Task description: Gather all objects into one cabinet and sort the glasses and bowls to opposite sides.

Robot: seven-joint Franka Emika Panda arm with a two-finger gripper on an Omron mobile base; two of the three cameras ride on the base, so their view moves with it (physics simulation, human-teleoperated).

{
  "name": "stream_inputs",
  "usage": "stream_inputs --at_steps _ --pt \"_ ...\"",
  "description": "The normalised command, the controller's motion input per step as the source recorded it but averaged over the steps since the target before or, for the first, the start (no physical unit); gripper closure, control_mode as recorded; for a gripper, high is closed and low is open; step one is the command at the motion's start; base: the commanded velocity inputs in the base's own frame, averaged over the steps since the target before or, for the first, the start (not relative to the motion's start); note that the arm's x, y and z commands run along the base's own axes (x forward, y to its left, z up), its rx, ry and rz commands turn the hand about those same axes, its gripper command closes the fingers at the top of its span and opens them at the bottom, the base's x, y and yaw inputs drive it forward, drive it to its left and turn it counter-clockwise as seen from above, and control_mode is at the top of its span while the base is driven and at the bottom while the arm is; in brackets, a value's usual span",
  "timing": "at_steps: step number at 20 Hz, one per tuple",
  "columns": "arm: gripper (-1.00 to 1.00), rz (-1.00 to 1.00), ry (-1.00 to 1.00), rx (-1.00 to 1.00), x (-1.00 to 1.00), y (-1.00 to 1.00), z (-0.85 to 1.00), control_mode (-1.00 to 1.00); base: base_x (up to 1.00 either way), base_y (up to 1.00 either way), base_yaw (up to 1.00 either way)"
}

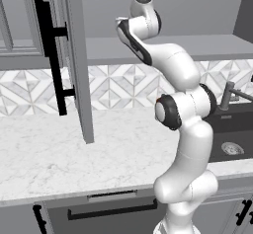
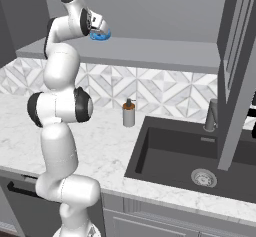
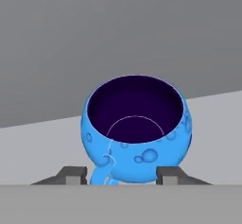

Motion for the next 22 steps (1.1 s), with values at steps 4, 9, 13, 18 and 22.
stream_inputs --at_steps 4,9,13,18,22 --pt "1.00 0.00 0.02 -0.02 0.00 0.00 0.00 -1.00 0.00 0.00 0.00" --pt "1.00 -0.01 0.01 -0.03 0.00 0.00 -0.04 -1.00 0.00 0.00 0.00" --pt "1.00 -0.01 0.00 -0.02 0.00 0.00 -0.09 -1.00 0.00 0.00 0.00" --pt "1.00 0.00 -0.02 0.02 -0.13 -0.02 -0.08 -1.00 0.00 0.00 0.00" --pt "1.00 0.03 0.00 0.02 -0.17 -0.09 0.00 -1.00 0.00 0.00 0.00"
